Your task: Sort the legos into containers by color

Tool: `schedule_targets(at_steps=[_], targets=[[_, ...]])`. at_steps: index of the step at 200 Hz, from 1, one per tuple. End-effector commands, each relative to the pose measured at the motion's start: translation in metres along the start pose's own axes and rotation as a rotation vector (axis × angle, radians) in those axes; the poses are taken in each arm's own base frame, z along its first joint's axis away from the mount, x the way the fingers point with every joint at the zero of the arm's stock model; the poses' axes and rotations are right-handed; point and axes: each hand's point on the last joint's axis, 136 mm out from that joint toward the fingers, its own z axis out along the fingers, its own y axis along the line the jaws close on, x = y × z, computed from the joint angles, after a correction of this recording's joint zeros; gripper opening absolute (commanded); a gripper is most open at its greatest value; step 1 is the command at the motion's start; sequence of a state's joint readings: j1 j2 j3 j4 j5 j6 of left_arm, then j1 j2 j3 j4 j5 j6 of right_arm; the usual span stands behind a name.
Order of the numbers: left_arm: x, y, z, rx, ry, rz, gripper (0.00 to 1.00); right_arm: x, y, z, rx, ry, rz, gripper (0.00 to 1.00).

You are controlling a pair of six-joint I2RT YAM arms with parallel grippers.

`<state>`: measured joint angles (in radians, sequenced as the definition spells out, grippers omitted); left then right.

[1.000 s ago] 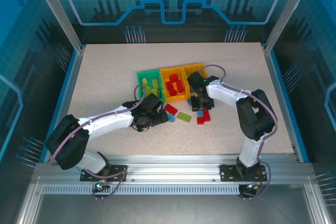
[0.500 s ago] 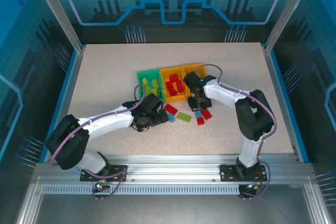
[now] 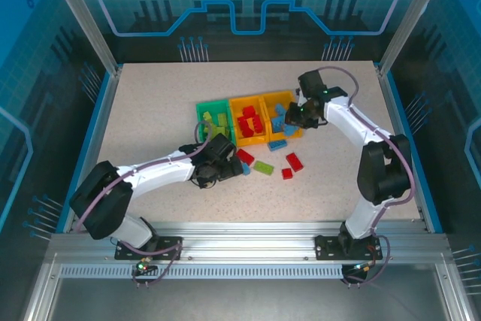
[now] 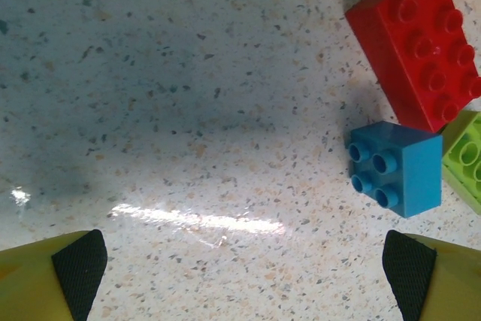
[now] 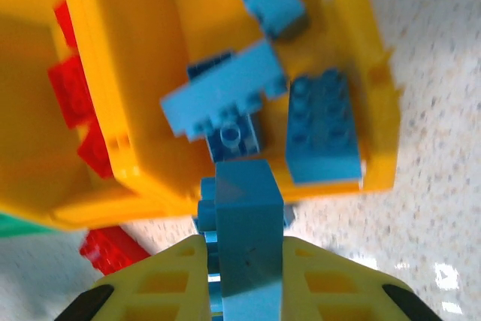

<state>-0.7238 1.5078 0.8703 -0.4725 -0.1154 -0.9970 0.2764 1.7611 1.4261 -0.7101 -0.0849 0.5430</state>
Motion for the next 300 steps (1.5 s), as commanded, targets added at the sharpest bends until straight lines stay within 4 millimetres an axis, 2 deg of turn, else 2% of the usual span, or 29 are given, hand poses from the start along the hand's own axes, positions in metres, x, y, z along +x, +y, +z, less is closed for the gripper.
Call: schedule_targets(at_steps=[1,29,60,71,88,96,110,119,142,180,203,238,260,300], targets=[[-0.002,-0.021,-0.002,0.036,0.004,-0.004,0.99,-0.025,0.017,0.008,-0.088,-0.018,0.011,0.22],[-0.004,-0.033,0.001,0.046,0.008,0.002,0.98,-0.050,0.017,0.018,-0.092,-0.022,0.026,0.22],[-0.003,-0.044,0.006,0.054,0.022,0.003,0.95,-0.069,0.014,0.029,-0.070,-0.019,0.044,0.29],[-0.003,-0.046,0.008,0.050,0.030,0.003,0.94,-0.073,0.013,0.032,-0.069,-0.016,0.048,0.36],[-0.002,-0.051,0.011,0.051,0.036,0.004,0.93,-0.076,0.015,0.032,-0.087,-0.020,0.049,0.41],[-0.002,-0.054,0.013,0.052,0.039,0.004,0.93,-0.075,0.017,0.031,-0.104,-0.019,0.051,0.50],[-0.003,-0.058,0.015,0.051,0.041,0.001,0.93,-0.074,0.019,0.027,-0.128,-0.020,0.059,0.72],[-0.003,-0.062,0.016,0.054,0.045,0.000,0.92,-0.072,0.019,0.024,-0.136,-0.020,0.061,0.77],[-0.004,-0.066,0.022,0.048,0.060,-0.002,0.86,-0.064,0.021,0.011,-0.155,-0.028,0.049,0.78],[-0.005,-0.072,0.029,0.033,0.072,0.001,0.76,-0.047,0.014,-0.024,-0.135,-0.083,0.005,0.79],[-0.003,-0.074,0.034,0.015,0.087,0.008,0.73,-0.035,0.000,-0.036,-0.091,-0.103,-0.006,0.80],[0.000,-0.074,0.039,0.000,0.095,0.016,0.57,-0.019,-0.028,-0.046,-0.039,-0.116,0.017,0.81],[0.001,-0.074,0.043,-0.012,0.102,0.016,0.55,-0.011,-0.045,-0.050,-0.025,-0.118,0.052,0.81],[0.002,-0.072,0.043,-0.020,0.102,0.016,0.35,-0.003,-0.066,-0.061,-0.009,-0.134,0.080,0.82]])
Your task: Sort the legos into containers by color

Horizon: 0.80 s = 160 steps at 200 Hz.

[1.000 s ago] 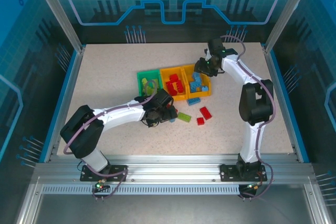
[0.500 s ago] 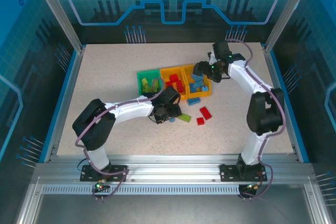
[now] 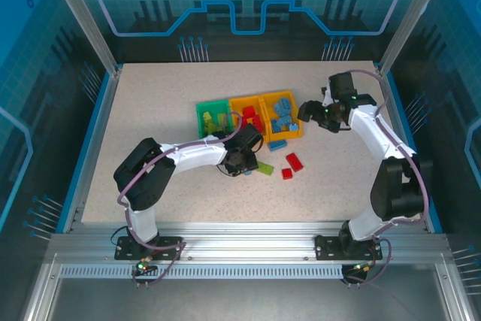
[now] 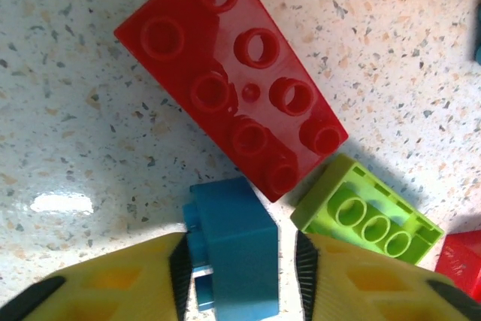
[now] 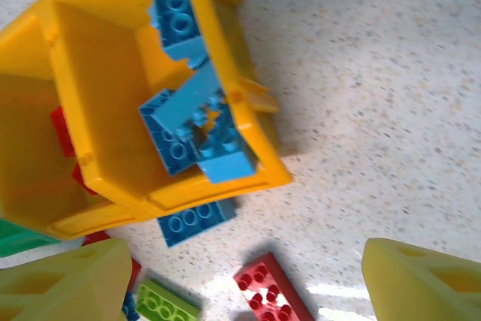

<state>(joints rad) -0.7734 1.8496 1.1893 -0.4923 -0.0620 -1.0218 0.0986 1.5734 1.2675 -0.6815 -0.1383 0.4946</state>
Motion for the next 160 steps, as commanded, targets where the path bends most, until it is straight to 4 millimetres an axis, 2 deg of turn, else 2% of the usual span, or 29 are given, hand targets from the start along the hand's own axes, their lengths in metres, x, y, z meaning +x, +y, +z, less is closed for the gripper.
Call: schedule_targets(at_steps=[1,37,68,85,113,120,149,160], targets=[[0.005,-0.001,-0.001,-0.013,0.020,-0.004,0.34,-0.002,-0.008,-0.017,0.004,-0.041,-0.016,0.82],[0.003,-0.009,-0.010,0.020,0.012,0.006,0.25,0.011,-0.019,-0.015,0.040,-0.032,-0.047,0.80],[0.000,-0.016,-0.020,0.043,-0.003,0.011,0.23,0.037,0.004,-0.005,-0.041,-0.029,-0.218,0.80],[-0.006,-0.023,-0.031,0.058,-0.024,0.027,0.23,0.051,0.006,0.003,-0.037,-0.034,-0.262,0.82],[-0.030,-0.050,-0.057,0.104,-0.079,0.075,0.24,0.062,0.004,0.004,-0.083,-0.080,-0.227,0.85],[-0.037,-0.058,-0.063,0.124,-0.093,0.082,0.24,0.072,-0.001,0.008,-0.086,-0.074,-0.218,0.86],[-0.074,-0.094,-0.075,0.196,-0.139,0.110,0.25,0.088,-0.003,0.010,-0.111,-0.107,-0.240,0.92],[-0.086,-0.107,-0.073,0.217,-0.145,0.126,0.25,0.094,-0.003,0.011,-0.104,-0.113,-0.256,0.94]])
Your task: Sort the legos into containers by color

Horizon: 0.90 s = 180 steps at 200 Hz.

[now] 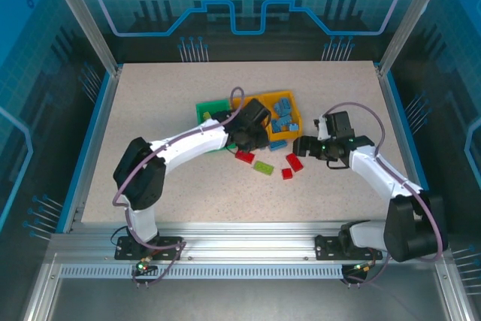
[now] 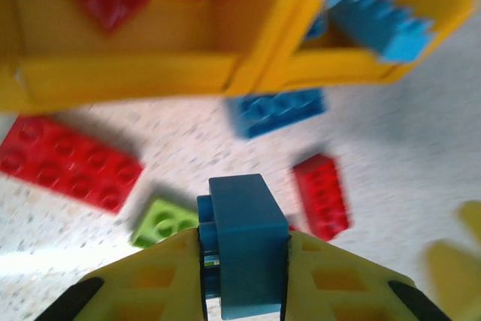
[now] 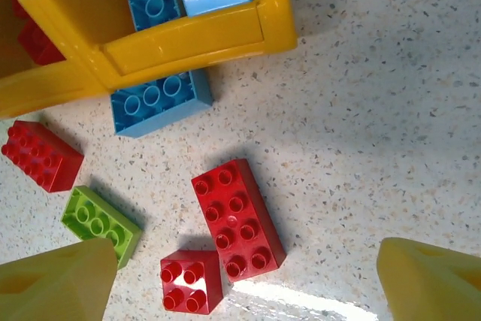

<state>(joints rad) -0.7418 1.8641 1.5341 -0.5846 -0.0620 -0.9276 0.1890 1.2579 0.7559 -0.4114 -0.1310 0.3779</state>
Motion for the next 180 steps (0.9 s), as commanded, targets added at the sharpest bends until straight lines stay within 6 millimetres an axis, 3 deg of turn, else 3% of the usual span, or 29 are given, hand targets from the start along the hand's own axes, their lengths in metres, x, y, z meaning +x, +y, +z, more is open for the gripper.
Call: schedule_targets(at_steps=[1,21,44,63,92,108,115,132,152,180], targets=[[-0.029,-0.017,0.007,0.024,-0.014,0.057,0.25,-0.004,0.014,-0.002,-0.040,-0.078,-0.050,0.94],[-0.049,-0.045,0.019,0.104,-0.011,0.073,0.26,0.005,0.014,0.000,-0.021,-0.095,-0.074,0.98],[-0.064,-0.063,0.039,0.128,-0.004,0.100,0.26,0.014,0.018,0.002,-0.027,-0.119,-0.098,1.00],[-0.072,-0.065,0.056,0.113,0.005,0.098,0.27,0.019,0.019,0.004,-0.026,-0.128,-0.109,1.00],[-0.084,-0.063,0.073,0.130,0.017,0.042,0.37,0.019,0.028,0.005,-0.049,-0.143,-0.151,0.99],[-0.089,-0.064,0.075,0.140,0.004,0.019,0.49,0.018,0.039,0.007,-0.074,-0.156,-0.207,0.99],[-0.091,-0.066,0.073,0.149,-0.004,0.017,0.55,0.017,0.044,0.008,-0.083,-0.158,-0.233,0.99],[-0.094,-0.074,0.062,0.176,-0.015,0.016,0.82,0.015,0.053,0.014,-0.094,-0.149,-0.281,1.00],[-0.098,-0.080,0.038,0.197,-0.041,0.033,0.98,0.015,0.059,0.025,-0.087,-0.127,-0.326,1.00],[-0.104,-0.077,-0.007,0.205,-0.115,0.039,0.99,0.014,0.066,0.042,-0.068,-0.112,-0.370,1.00]])
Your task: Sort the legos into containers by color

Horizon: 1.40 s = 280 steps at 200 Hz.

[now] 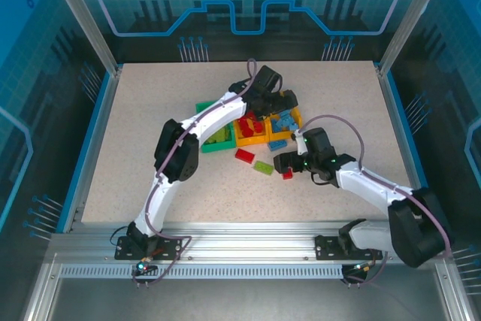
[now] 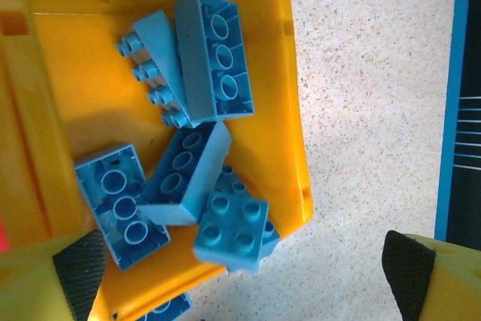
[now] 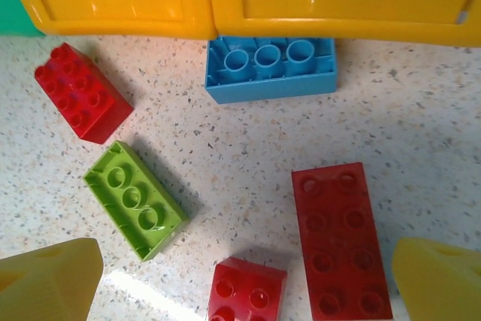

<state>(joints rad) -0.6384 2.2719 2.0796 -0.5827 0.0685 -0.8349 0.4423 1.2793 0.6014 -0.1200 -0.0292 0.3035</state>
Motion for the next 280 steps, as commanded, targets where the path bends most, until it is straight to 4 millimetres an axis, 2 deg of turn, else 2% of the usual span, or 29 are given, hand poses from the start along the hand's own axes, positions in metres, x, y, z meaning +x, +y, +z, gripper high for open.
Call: schedule_targets(at_steps=[1,17,38,79,109,130,167,172,202,235,260,280], targets=[[-0.016,-0.019,-0.065,0.045,-0.090,0.024,0.99,-0.021,0.010,0.009,0.004,-0.048,-0.077,1.00],[-0.017,-0.011,-0.087,0.041,-0.124,0.019,0.99,-0.023,0.013,0.019,0.026,-0.048,-0.100,1.00],[-0.010,0.014,-0.106,0.024,-0.136,-0.009,0.99,-0.030,0.012,0.028,0.071,-0.054,-0.118,1.00],[0.017,0.080,-0.133,-0.044,-0.146,-0.081,0.99,-0.036,0.008,0.052,0.093,-0.006,-0.131,1.00],[0.037,0.112,-0.151,-0.090,-0.147,-0.094,0.99,-0.044,0.006,0.064,0.102,0.010,-0.130,0.97],[0.041,0.132,-0.163,-0.111,-0.162,-0.124,0.99,-0.039,0.003,0.072,0.119,0.052,-0.138,0.95],[0.038,0.148,-0.182,-0.124,-0.201,-0.148,0.99,-0.027,-0.007,0.083,0.158,0.093,-0.137,0.94],[0.038,0.149,-0.184,-0.125,-0.202,-0.150,0.99,-0.039,-0.004,0.083,0.152,0.073,-0.137,0.94],[0.040,0.155,-0.189,-0.131,-0.209,-0.161,0.99,-0.041,0.001,0.091,0.149,0.090,-0.150,0.92],[0.044,0.162,-0.188,-0.140,-0.207,-0.174,0.99,-0.039,0.003,0.091,0.172,0.108,-0.158,0.89],[0.045,0.163,-0.187,-0.134,-0.205,-0.180,0.99,-0.028,-0.008,0.094,0.231,0.170,-0.125,0.80],[0.045,0.162,-0.188,-0.134,-0.207,-0.176,0.99,-0.017,-0.017,0.094,0.282,0.211,-0.103,0.66]])
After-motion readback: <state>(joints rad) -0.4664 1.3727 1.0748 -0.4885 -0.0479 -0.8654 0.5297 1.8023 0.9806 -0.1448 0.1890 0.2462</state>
